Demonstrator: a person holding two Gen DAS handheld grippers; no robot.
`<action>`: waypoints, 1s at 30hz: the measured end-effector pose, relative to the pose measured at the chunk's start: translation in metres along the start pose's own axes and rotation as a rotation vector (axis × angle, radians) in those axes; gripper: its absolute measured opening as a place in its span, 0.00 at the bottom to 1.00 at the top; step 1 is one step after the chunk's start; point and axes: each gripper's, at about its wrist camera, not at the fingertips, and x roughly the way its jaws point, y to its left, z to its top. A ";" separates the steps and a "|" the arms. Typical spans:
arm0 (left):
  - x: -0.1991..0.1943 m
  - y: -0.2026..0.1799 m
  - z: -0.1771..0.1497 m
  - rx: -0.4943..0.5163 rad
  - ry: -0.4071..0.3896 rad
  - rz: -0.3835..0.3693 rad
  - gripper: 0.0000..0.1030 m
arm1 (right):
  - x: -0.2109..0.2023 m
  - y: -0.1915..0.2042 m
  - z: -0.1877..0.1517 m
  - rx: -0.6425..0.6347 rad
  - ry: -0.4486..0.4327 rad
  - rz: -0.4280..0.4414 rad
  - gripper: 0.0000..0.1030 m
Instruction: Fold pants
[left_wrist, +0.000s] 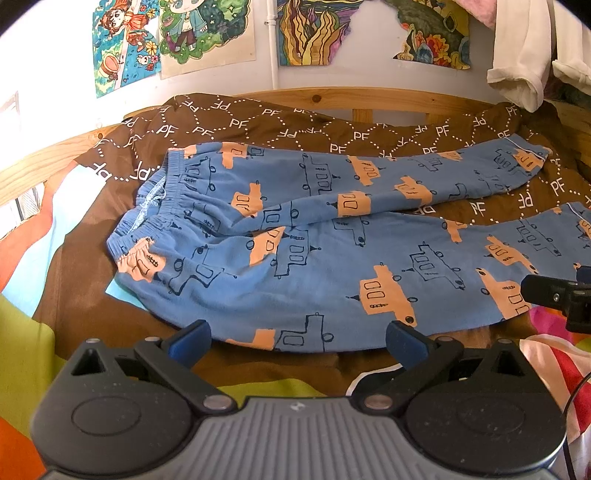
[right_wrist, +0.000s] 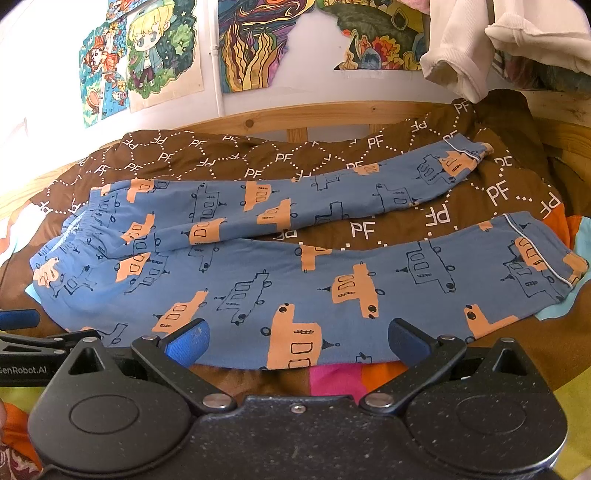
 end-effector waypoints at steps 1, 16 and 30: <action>0.000 0.000 0.000 -0.001 0.000 -0.001 1.00 | 0.000 0.000 0.000 0.000 0.000 0.000 0.99; 0.000 0.000 0.000 0.002 0.002 0.004 1.00 | 0.001 0.000 0.000 0.000 0.003 0.001 0.99; 0.001 0.000 0.000 0.004 0.008 0.005 1.00 | 0.002 0.000 0.001 0.001 0.005 0.005 0.99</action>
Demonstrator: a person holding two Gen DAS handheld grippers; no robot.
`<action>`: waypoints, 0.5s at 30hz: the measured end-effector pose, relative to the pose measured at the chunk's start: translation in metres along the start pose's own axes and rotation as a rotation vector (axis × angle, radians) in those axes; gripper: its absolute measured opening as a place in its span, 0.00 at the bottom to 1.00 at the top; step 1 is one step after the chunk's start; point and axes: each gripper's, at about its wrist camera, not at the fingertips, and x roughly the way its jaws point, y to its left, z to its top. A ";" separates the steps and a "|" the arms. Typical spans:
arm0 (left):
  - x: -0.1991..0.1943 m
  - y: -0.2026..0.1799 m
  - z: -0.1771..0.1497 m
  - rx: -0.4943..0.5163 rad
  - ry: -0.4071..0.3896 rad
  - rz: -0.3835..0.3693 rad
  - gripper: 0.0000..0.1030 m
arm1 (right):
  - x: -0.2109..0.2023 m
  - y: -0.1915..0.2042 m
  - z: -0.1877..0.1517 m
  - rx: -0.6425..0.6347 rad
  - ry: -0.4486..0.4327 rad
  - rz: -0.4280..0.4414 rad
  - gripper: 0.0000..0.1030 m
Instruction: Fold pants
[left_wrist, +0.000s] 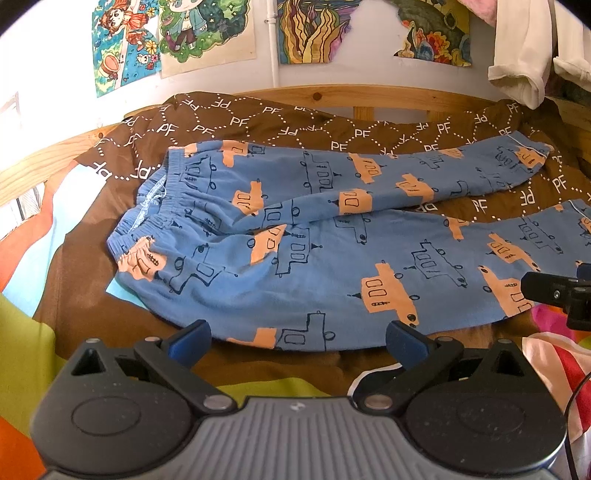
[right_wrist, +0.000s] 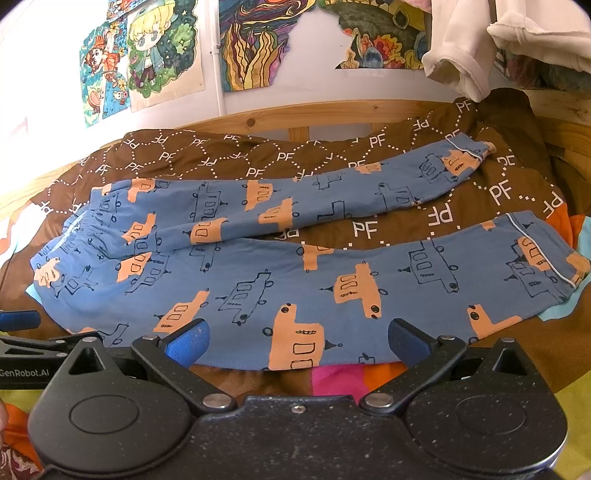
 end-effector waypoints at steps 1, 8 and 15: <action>0.000 0.000 0.000 -0.001 0.001 0.000 1.00 | 0.000 0.000 0.000 -0.001 -0.001 -0.001 0.99; 0.003 0.001 0.003 -0.002 0.010 0.012 1.00 | 0.000 0.002 0.003 -0.012 -0.013 0.001 0.99; 0.007 0.002 0.010 -0.003 0.001 0.031 1.00 | -0.002 0.002 0.008 -0.023 -0.022 0.024 0.99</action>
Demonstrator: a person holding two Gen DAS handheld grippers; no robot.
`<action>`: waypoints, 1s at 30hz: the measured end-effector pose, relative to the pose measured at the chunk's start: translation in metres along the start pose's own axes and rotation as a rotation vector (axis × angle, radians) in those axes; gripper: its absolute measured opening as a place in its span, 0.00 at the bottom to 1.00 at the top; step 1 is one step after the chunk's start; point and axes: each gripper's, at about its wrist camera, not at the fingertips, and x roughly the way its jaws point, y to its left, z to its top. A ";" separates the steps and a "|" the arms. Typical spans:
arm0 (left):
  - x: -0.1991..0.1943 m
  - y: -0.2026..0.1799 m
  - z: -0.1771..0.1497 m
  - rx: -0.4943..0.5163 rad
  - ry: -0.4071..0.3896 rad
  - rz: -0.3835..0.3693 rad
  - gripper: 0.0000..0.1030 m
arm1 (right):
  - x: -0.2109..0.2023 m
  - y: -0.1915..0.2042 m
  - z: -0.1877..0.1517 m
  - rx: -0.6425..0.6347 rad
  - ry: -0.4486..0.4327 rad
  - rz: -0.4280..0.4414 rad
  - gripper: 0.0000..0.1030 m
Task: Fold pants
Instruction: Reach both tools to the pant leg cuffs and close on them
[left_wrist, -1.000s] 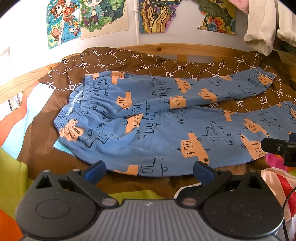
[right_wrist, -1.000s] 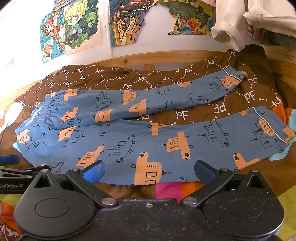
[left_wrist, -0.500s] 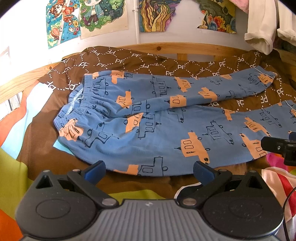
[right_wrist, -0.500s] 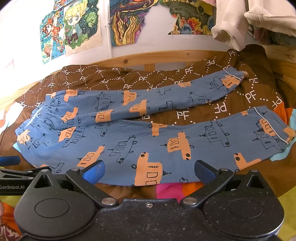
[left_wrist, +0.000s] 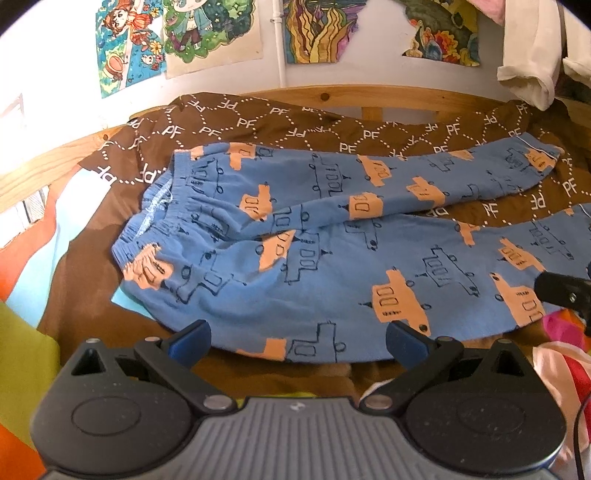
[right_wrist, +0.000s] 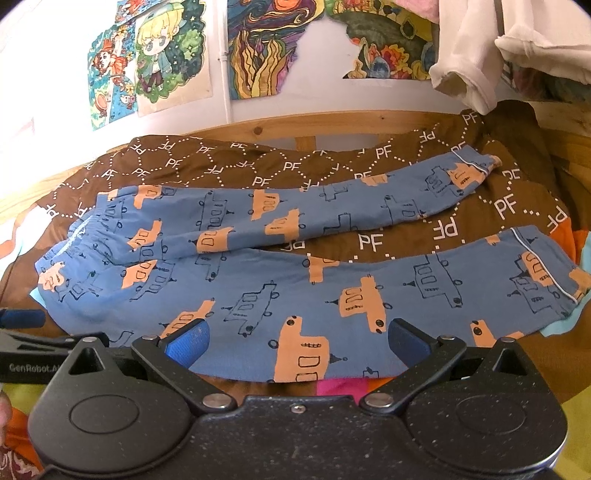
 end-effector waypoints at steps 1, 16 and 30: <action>0.001 0.001 0.002 -0.004 -0.002 -0.001 1.00 | 0.000 -0.001 0.001 0.001 -0.001 0.005 0.99; 0.037 -0.002 0.074 0.100 0.007 -0.073 1.00 | 0.009 -0.017 0.047 -0.088 -0.044 0.085 0.99; 0.123 0.027 0.199 0.320 -0.129 -0.014 1.00 | 0.135 -0.056 0.171 -0.272 0.117 0.328 1.00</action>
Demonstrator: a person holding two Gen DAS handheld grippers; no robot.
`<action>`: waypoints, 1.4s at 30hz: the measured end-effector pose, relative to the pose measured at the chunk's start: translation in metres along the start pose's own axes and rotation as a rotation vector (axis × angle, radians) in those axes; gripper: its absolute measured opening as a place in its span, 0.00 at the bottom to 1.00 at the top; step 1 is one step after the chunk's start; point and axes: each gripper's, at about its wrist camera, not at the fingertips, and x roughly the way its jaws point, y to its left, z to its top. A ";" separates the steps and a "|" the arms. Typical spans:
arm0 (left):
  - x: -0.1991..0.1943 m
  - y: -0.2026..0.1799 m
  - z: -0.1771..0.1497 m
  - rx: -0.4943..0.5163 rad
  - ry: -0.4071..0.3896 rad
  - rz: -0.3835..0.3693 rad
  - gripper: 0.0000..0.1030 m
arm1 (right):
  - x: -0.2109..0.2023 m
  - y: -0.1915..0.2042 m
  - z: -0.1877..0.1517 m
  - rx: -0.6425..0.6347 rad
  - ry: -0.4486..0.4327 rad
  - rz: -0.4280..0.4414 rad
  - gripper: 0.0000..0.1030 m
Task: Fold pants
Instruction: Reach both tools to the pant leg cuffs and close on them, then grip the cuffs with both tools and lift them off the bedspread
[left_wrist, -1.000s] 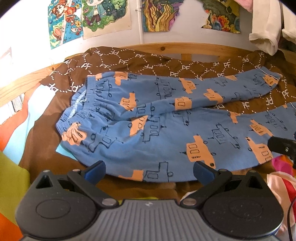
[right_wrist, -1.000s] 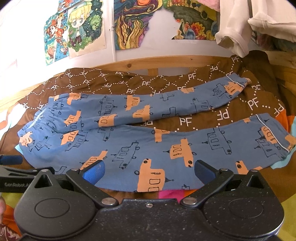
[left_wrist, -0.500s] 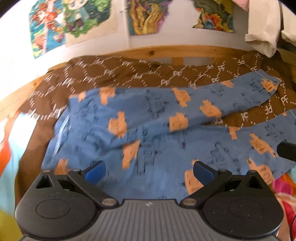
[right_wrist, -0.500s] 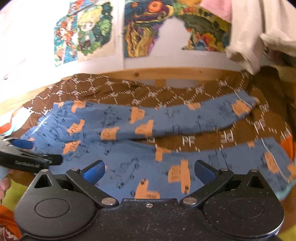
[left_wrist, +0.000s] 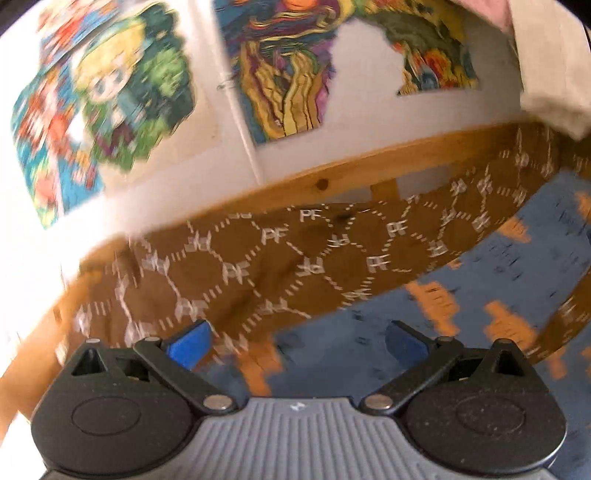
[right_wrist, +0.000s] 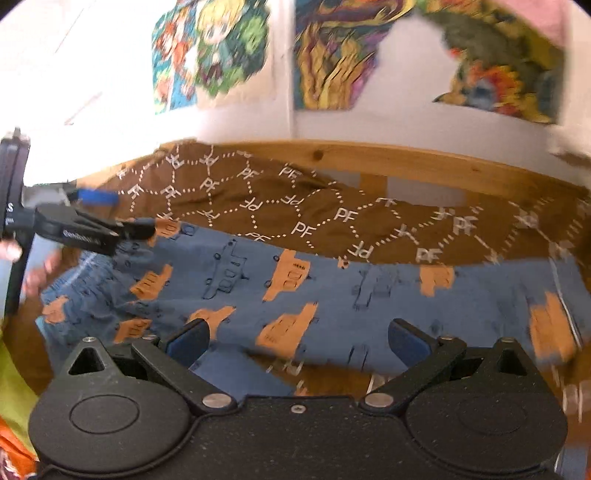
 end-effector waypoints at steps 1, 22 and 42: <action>0.009 0.005 0.003 0.030 0.014 -0.002 1.00 | 0.015 -0.007 0.009 -0.031 0.027 0.019 1.00; 0.096 0.051 -0.008 0.148 0.296 -0.139 0.29 | 0.199 -0.065 0.096 -0.364 0.338 0.208 0.61; 0.069 0.022 -0.003 0.217 0.171 0.040 0.00 | 0.187 -0.059 0.092 -0.392 0.283 0.169 0.00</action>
